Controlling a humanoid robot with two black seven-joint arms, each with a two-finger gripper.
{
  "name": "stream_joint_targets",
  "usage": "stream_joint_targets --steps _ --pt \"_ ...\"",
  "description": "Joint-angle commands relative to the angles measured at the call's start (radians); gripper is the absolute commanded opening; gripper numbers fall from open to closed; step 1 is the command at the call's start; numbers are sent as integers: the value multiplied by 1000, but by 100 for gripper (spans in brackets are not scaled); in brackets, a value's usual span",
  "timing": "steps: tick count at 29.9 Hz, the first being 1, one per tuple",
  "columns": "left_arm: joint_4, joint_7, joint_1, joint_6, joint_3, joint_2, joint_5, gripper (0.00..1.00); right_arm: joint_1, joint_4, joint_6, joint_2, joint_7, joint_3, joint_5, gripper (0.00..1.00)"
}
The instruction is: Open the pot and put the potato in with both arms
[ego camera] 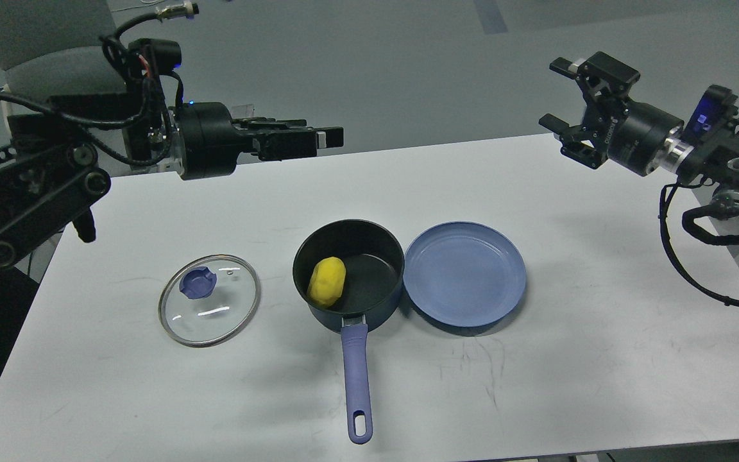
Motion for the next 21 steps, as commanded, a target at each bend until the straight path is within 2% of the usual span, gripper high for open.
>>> stream_joint_targets --steps 1,6,9,12,21 --pt "7 0 99 45 -9 -3 -291 98 -86 2 0 30 0 82 2 98" --pt "10 0 217 106 -84 -44 -529 98 -132 -3 0 55 0 112 2 98" --pt "56 0 313 103 -205 -93 -563 98 -151 -11 0 75 0 113 2 100" --pt "73 0 367 97 -269 -125 -586 98 -159 -12 0 81 0 115 2 100" --pt "110 0 409 97 -286 -148 -612 98 -220 -9 0 81 0 194 2 100"
